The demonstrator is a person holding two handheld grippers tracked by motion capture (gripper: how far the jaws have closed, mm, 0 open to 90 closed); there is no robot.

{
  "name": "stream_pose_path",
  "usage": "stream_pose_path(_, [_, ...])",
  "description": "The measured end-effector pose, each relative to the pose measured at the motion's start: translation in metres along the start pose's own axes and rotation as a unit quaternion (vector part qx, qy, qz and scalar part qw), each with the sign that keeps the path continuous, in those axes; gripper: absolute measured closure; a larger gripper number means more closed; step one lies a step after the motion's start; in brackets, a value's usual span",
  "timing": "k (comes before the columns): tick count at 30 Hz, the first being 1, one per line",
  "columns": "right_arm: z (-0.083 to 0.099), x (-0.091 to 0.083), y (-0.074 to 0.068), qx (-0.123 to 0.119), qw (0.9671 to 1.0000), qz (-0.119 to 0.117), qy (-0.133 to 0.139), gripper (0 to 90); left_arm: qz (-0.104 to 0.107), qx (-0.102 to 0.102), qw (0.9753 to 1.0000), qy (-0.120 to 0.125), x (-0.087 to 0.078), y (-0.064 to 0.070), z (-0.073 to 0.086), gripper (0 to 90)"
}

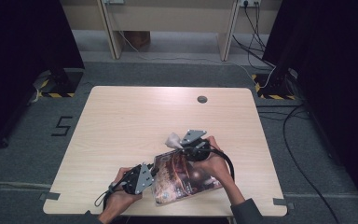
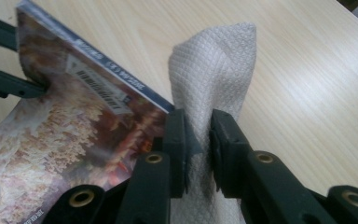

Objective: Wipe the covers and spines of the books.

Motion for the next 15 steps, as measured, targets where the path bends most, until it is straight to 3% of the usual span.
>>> stream_pose_path(5, [0.012, -0.006, 0.023, 0.027, 0.9993, 0.024, -0.001, 77.8, -0.004, 0.006, 1.0000, -0.002, 0.000, 0.000, 0.000, 74.5])
stream_pose_path(8, [0.026, -0.006, 0.040, 0.056, 0.9978, 0.035, -0.006, 77.8, -0.004, 0.006, 1.0000, -0.001, 0.000, 0.000, 0.000, 74.6])
stream_pose_path(15, [0.066, -0.017, 0.078, 0.112, 0.9910, 0.071, -0.019, 77.7, -0.005, 0.008, 1.0000, -0.001, -0.001, 0.000, 0.000, 74.6])
Point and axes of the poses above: each handheld gripper's, and its own axes: x roughly forward along the jaws, z roughly out of its underside, y roughly to its right, the point moved 6 cm from there along x, roughly forward along the jaws, and after that the axes turned 13 degrees about -y, right-handed, at the moved point
